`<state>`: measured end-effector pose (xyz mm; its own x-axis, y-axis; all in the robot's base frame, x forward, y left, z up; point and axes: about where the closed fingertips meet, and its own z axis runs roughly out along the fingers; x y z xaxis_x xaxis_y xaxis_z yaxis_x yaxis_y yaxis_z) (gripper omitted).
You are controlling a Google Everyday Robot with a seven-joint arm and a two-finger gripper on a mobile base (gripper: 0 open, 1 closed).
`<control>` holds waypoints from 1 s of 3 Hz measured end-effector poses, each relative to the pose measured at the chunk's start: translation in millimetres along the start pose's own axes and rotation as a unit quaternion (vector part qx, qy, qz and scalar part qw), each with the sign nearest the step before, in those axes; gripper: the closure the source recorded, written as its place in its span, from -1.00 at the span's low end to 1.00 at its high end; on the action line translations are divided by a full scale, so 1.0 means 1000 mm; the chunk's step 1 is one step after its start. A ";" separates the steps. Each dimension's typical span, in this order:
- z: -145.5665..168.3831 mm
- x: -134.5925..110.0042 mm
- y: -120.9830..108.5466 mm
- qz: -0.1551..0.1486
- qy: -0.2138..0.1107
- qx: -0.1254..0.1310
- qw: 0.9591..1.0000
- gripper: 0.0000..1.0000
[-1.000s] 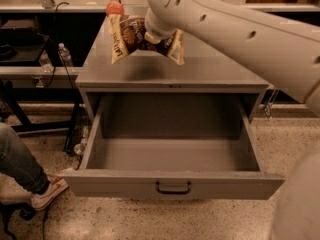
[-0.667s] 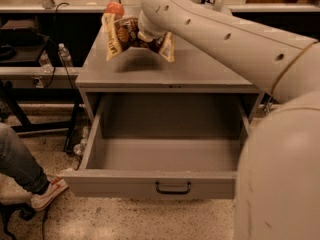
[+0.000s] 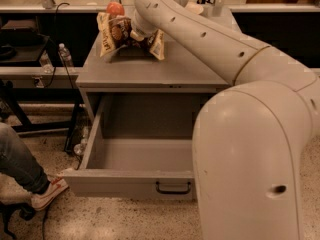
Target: Pick brown chip bag from top drawer and place on counter
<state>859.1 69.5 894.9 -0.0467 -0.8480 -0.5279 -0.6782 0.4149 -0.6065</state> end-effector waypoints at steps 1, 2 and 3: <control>0.013 -0.003 0.004 -0.003 0.009 -0.016 1.000 -0.63; 0.017 -0.003 0.006 -0.002 0.012 -0.026 1.000 -1.00; 0.014 -0.001 0.009 -0.001 0.004 -0.053 0.999 -1.00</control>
Offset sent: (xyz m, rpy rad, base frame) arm 0.0114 0.0101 -0.0093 -0.0196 0.0710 0.0188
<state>863.0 78.7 881.8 -0.0500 -0.8519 -0.5213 -0.7524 0.3754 -0.5413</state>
